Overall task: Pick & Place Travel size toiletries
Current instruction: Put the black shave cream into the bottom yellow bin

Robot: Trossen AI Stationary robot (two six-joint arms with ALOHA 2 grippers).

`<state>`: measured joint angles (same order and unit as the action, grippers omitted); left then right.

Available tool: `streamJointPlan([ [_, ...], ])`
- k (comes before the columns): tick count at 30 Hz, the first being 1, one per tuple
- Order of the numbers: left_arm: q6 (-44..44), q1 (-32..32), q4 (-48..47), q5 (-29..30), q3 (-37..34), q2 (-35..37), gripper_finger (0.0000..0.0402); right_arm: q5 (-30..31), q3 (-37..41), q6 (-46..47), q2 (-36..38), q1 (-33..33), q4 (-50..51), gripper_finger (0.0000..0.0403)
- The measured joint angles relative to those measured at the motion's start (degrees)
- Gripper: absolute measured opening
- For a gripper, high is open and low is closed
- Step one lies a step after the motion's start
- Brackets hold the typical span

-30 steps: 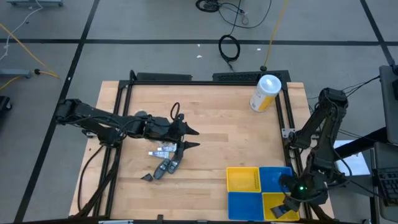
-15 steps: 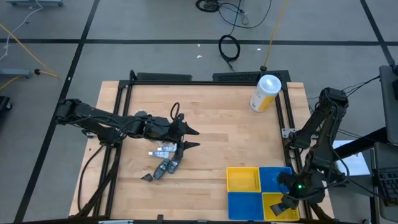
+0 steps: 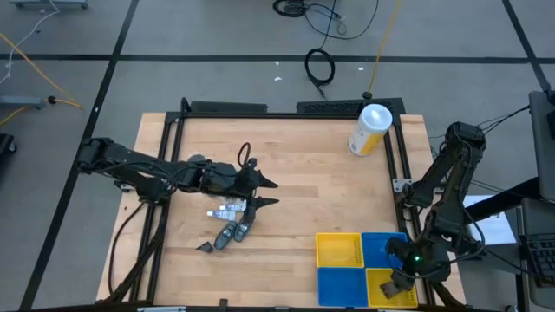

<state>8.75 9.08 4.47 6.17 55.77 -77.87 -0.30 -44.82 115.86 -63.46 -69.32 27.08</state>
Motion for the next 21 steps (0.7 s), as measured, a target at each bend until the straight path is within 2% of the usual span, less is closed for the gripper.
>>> streamJointPlan([
  [8, 0.0, 0.0, 0.0, 0.0, 0.0, 0.0, 0.0212, 0.2, 0.0, -2.9, 0.2, 1.0, 1.2, 0.0164],
  [14, 0.0, 0.0, 0.0, 0.0, 0.0, 0.0, 0.0212, 1.1, 0.0, -8.6, 2.4, 5.4, 2.1, 0.0159],
  [17, 0.2, 0.0, 0.0, 0.0, 0.0, 0.0, 0.0212, 3.6, 0.0, -15.6, 3.7, 9.4, 1.9, 0.016],
  [21, 0.6, 0.0, -1.2, -0.1, 0.0, 0.0, 0.0212, 7.1, 0.0, -30.0, 4.6, 15.8, 0.9, 0.0156],
])
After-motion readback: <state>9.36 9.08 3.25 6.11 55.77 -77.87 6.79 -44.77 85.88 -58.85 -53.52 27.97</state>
